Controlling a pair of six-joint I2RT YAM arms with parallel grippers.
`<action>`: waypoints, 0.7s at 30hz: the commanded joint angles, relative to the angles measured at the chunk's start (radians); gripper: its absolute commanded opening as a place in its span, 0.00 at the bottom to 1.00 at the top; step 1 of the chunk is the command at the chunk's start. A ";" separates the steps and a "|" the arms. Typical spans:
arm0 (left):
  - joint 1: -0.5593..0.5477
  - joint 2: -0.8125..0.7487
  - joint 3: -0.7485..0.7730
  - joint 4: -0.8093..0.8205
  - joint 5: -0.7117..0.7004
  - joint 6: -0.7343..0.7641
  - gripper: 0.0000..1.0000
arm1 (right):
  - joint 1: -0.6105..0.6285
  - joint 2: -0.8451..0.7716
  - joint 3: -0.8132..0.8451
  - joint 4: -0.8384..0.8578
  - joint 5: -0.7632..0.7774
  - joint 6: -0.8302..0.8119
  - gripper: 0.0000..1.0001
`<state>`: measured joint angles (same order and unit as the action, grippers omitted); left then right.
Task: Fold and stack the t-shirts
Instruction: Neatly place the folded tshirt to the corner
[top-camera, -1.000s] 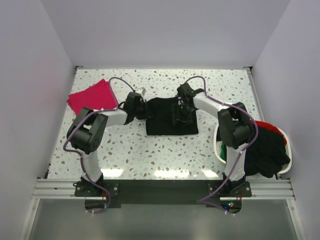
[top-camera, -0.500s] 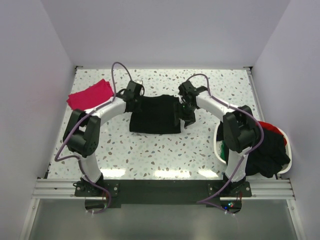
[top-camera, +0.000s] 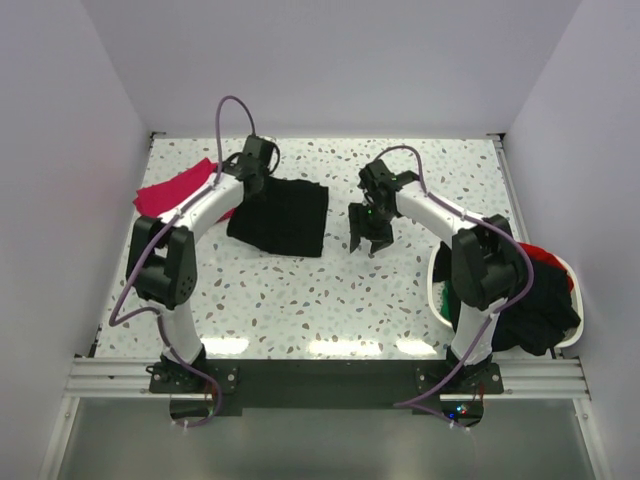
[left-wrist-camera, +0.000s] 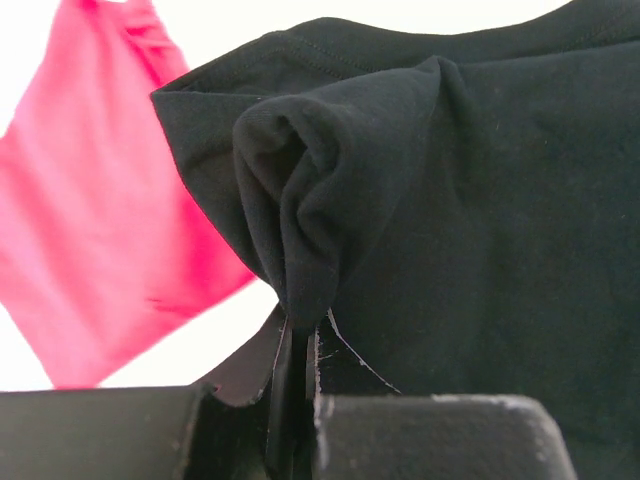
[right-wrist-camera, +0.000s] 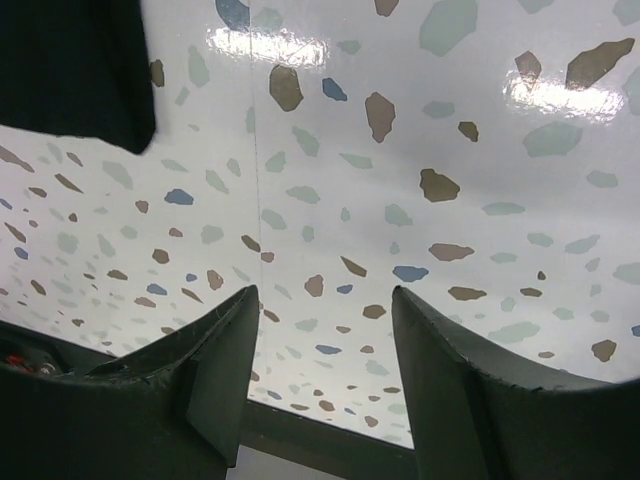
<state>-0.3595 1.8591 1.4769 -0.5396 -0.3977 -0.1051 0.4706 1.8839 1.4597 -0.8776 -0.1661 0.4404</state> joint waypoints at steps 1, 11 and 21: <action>0.051 0.003 0.088 -0.020 -0.092 0.084 0.00 | 0.000 -0.063 -0.015 -0.001 0.017 -0.008 0.59; 0.143 0.048 0.278 -0.082 -0.124 0.179 0.00 | 0.000 -0.071 -0.042 0.017 -0.004 0.006 0.59; 0.214 0.095 0.499 -0.177 -0.135 0.180 0.00 | 0.000 -0.049 -0.052 0.022 -0.021 0.004 0.59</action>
<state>-0.1619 1.9553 1.8774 -0.6838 -0.4881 0.0471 0.4706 1.8626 1.4143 -0.8680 -0.1730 0.4442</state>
